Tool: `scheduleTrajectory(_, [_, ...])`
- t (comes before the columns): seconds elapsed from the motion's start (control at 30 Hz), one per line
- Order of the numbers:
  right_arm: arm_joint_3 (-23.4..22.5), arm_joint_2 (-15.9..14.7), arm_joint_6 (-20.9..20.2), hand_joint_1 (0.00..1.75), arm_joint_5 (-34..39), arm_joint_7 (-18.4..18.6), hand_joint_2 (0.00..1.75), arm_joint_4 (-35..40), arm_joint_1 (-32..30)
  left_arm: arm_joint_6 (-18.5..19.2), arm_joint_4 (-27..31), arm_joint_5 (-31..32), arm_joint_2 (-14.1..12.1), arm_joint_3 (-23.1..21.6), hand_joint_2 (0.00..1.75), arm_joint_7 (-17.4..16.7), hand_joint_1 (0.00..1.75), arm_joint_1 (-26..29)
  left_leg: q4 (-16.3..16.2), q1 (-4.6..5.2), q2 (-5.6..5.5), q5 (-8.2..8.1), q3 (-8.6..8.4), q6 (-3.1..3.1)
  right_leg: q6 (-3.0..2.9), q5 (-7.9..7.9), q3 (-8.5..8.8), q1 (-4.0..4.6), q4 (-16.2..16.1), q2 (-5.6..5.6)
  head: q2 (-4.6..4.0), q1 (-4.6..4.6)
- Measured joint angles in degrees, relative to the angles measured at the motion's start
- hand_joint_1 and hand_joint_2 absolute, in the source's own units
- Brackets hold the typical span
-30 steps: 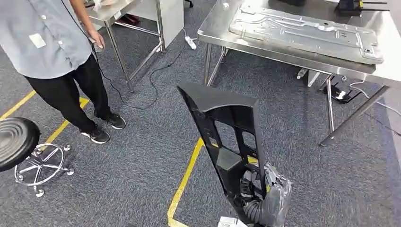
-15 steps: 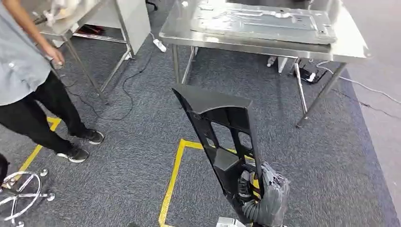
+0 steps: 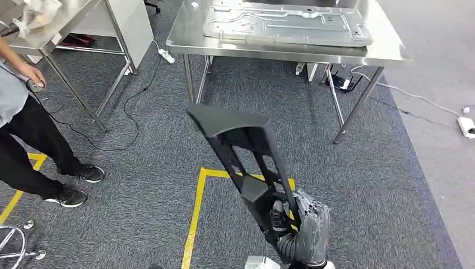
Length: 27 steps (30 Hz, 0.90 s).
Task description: Take the parts from the cabinet and place them on the table.
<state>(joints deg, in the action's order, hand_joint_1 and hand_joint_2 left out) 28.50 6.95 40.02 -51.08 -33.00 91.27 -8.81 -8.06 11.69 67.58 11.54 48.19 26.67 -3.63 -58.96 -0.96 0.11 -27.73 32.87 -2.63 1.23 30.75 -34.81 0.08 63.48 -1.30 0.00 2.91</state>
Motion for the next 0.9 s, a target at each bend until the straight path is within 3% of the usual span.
scheduleTrajectory(0.07, [0.26, -0.13, 0.0, 1.75, -0.04, 0.11, 1.75, -0.57, 0.33, 0.28, 0.0, 0.15, 0.0, 0.0, 1.75, 0.13, 0.0, 0.1, -0.01, 0.04, 0.34, -0.06, 0.05, -0.04, 0.58, 4.18, -4.38, -0.41, 8.82, 0.69, 0.0, -0.02])
scheduleTrajectory(0.1, [0.33, -0.2, 0.0, 1.75, -0.04, 0.17, 1.75, -0.85, 0.33, 0.33, 0.0, 0.17, -0.02, 0.0, 1.75, 0.15, 0.0, 0.18, -0.02, 0.04, 0.55, -0.15, 0.05, -0.02, 0.73, 5.24, -6.34, -0.5, 12.51, 0.75, 0.0, 0.0])
scheduleTrajectory(0.13, [0.39, -0.24, 0.0, 1.75, -0.04, 0.22, 1.75, -1.13, 0.33, 0.39, 0.0, 0.17, -0.07, 0.0, 1.75, 0.15, 0.0, 0.22, -0.02, 0.04, 0.65, -0.21, 0.0, 0.02, 0.8, 4.77, -7.13, -0.55, 13.58, 0.81, 0.0, -0.02])
scheduleTrajectory(0.17, [0.46, -0.31, 0.0, 1.75, -0.04, 0.22, 1.75, -1.33, 0.35, 0.48, 0.0, 0.15, -0.09, 0.0, 1.75, 0.15, 0.0, 0.22, -0.02, 0.04, 0.72, -0.31, -0.14, 0.02, 0.72, 2.87, -6.4, -0.61, 11.66, 0.92, 0.0, -0.02])
scheduleTrajectory(0.23, [0.59, -0.42, 0.0, 1.75, -0.06, 0.22, 1.75, -1.6, 0.47, 0.52, 0.0, 0.15, -0.09, 0.0, 1.75, 0.17, 0.0, 0.15, -0.02, 0.1, 0.74, -0.59, -0.71, 0.23, 0.05, -2.58, -1.6, -0.49, 1.97, 1.06, 0.0, -0.02])
scheduleTrajectory(0.27, [0.63, -0.42, 0.0, 1.75, -0.06, 0.22, 1.75, -1.59, 0.52, 0.59, 0.0, 0.15, -0.09, 0.0, 1.75, 0.2, 0.0, 0.16, 0.03, 0.05, 0.73, -0.73, -0.87, 0.35, -0.59, -4.38, 0.81, -0.22, -2.91, 1.59, 0.0, 0.0])
scheduleTrajectory(0.3, [0.68, -0.46, 0.0, 1.75, -0.06, 0.22, 1.75, -1.68, 0.7, 0.68, -0.02, 0.15, 0.0, 0.0, 1.75, 0.22, 0.0, 0.17, -0.03, 0.39, 0.78, -0.88, -0.87, 0.64, -0.9, -3.34, 1.31, 0.28, -4.12, 2.01, 0.0, -0.09])
scheduleTrajectory(0.4, [0.79, -0.48, 0.0, 1.75, -0.09, 0.28, 1.75, -2.03, 0.73, 0.7, -0.02, 0.15, -0.02, 0.0, 1.75, 0.3, 0.0, 0.14, 0.43, 0.21, 1.16, -0.84, -1.03, 1.54, -1.38, -3.51, 1.1, 0.51, -4.31, 1.5, 0.0, -0.07])
scheduleTrajectory(0.47, [0.98, -0.48, 0.0, 1.75, 0.07, 0.59, 1.75, -2.1, 0.74, 0.83, -0.02, 0.2, -0.09, 0.0, 1.75, 0.37, 0.0, 0.13, -0.2, 0.21, 0.95, -1.49, -1.18, 2.21, -2.06, -4.11, 2.09, -0.25, -5.8, 1.41, 0.0, -0.13])
scheduleTrajectory(0.5, [1.05, -0.48, 0.0, 1.75, 0.09, 0.68, 1.75, -2.14, 0.9, 0.81, -0.02, 0.24, -0.15, 0.0, 1.75, 0.39, 0.0, 0.1, -2.38, 0.28, 0.56, -3.01, -0.28, 2.28, -2.46, -4.11, 2.33, -0.36, -6.03, 1.3, 0.0, -0.15])
scheduleTrajectory(0.6, [1.22, -0.48, 0.0, 1.75, 0.11, 0.83, 1.75, -2.64, 1.12, 0.81, -0.02, 0.33, -0.24, 0.0, 1.75, 0.41, 0.0, 0.17, -15.37, 0.2, 0.36, -8.74, 6.46, 2.72, -3.12, -3.75, 2.37, -0.22, -5.9, 1.22, 0.0, -0.24])
scheduleTrajectory(0.63, [1.22, -0.52, 0.0, 1.75, 0.11, 0.83, 1.75, -2.81, 1.13, 0.81, -0.02, 0.35, -0.24, 0.0, 1.75, 0.41, 0.0, 0.27, -17.33, 0.2, 0.37, -8.63, 7.71, 2.87, -3.08, -3.66, 2.42, -0.21, -5.8, 1.01, 0.0, -0.26])
scheduleTrajectory(0.67, [1.25, -0.55, 0.0, 1.75, 0.2, 0.81, 1.75, -2.97, 1.13, 0.81, -0.02, 0.35, -0.28, 0.0, 1.75, 0.39, 0.0, 0.39, -16.07, 0.16, 0.37, -6.86, 7.45, 2.94, -2.95, -3.48, 2.59, -0.25, -5.69, 0.78, 0.0, -0.26])
scheduleTrajectory(0.7, [1.27, -0.55, 0.0, 1.75, 0.33, 0.77, 1.75, -3.04, 1.13, 0.81, -0.02, 0.37, -0.33, 0.0, 1.75, 0.41, 0.0, 0.41, -12.72, 0.12, 0.37, -4.41, 6.1, 2.94, -2.78, -3.26, 2.76, -0.3, -5.51, 0.58, 0.0, -0.26])
scheduleTrajectory(0.77, [1.38, -0.55, 0.0, 1.75, 0.55, 0.63, 1.75, -3.04, 1.21, 0.81, -0.02, 0.41, -0.5, 0.0, 1.75, 0.41, 0.0, 0.33, -1.93, -0.06, 0.25, 0.94, 1.29, 2.79, -2.26, -2.37, 2.97, -0.39, -4.49, 0.33, 0.0, -0.24])
scheduleTrajectory(0.8, [1.4, -0.55, 0.0, 1.75, 0.7, 0.61, 1.75, -3.06, 1.24, 0.85, -0.04, 0.48, -0.5, 0.0, 1.75, 0.41, 0.0, 0.33, -1.31, 0.08, -0.09, -0.51, 0.74, 2.63, -1.83, -1.96, 2.62, -0.03, -4.08, 0.29, 0.0, -0.26])
scheduleTrajectory(0.9, [1.44, -0.57, 0.0, 1.75, 0.88, 0.52, 1.75, -3.06, 1.34, 0.87, -0.04, 0.66, -0.55, 0.0, 1.75, 0.57, 0.0, 0.2, -1.16, 0.38, -0.09, -0.44, 0.84, 1.62, -1.1, -1.83, 2.65, 0.03, -4.0, 0.22, 0.0, -0.24])
